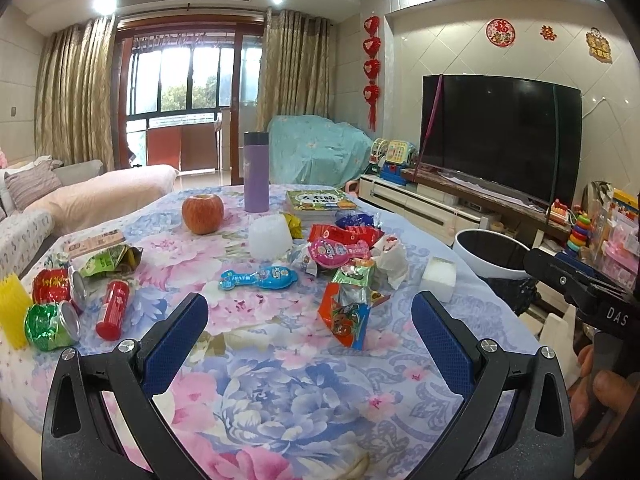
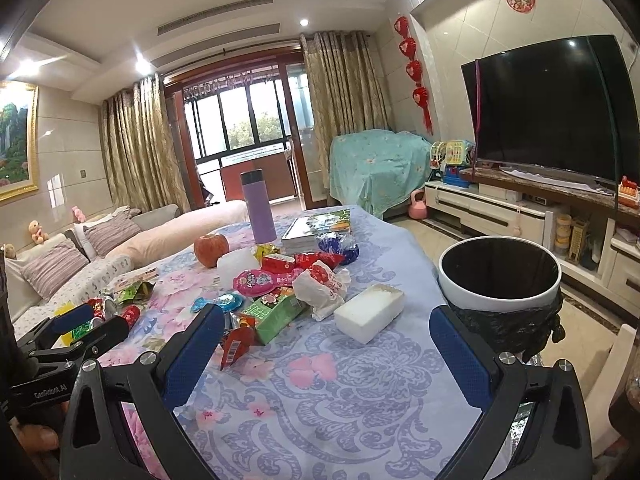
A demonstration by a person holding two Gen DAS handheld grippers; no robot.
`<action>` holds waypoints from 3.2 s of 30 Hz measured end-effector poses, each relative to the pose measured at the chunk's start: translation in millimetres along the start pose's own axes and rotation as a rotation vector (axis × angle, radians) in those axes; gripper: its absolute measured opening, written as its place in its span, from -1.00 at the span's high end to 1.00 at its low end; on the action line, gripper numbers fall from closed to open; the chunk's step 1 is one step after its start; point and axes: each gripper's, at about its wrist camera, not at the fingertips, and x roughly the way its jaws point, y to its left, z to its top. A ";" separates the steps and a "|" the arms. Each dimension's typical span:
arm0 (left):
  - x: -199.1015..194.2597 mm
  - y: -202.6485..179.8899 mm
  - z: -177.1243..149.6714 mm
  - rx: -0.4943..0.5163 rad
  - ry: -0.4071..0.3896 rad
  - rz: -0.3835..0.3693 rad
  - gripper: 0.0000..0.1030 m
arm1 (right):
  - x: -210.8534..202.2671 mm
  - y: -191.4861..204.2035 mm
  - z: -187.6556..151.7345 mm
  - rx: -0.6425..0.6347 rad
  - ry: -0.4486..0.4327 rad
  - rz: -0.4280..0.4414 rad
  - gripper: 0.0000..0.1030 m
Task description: Collect trash
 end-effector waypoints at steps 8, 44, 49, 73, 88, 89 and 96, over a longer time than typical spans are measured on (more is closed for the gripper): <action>-0.8 -0.4 0.0 -0.002 -0.005 0.002 -1.00 | -0.2 0.9 -0.5 0.001 0.001 0.012 -1.00; 2.6 2.1 -5.6 -0.012 0.019 -0.004 -1.00 | 3.9 0.8 -5.0 0.013 0.022 0.034 -1.00; 10.3 1.4 -9.1 -0.018 0.046 -0.014 -1.00 | 8.3 -1.7 -6.2 0.017 0.039 0.030 -1.00; 84.0 -16.1 -15.9 0.011 0.224 -0.063 -0.97 | 74.3 -43.2 -15.8 0.110 0.255 0.008 -0.80; 148.7 -11.9 -21.8 -0.058 0.387 -0.113 -0.48 | 136.3 -56.3 -17.0 0.144 0.393 0.046 -0.60; 150.4 -12.3 -22.4 -0.060 0.395 -0.119 -0.41 | 139.3 -56.7 -17.7 0.144 0.401 0.049 -0.60; 160.0 -14.5 -27.3 -0.072 0.434 -0.183 0.47 | 152.2 -59.4 -19.8 0.140 0.439 0.057 0.03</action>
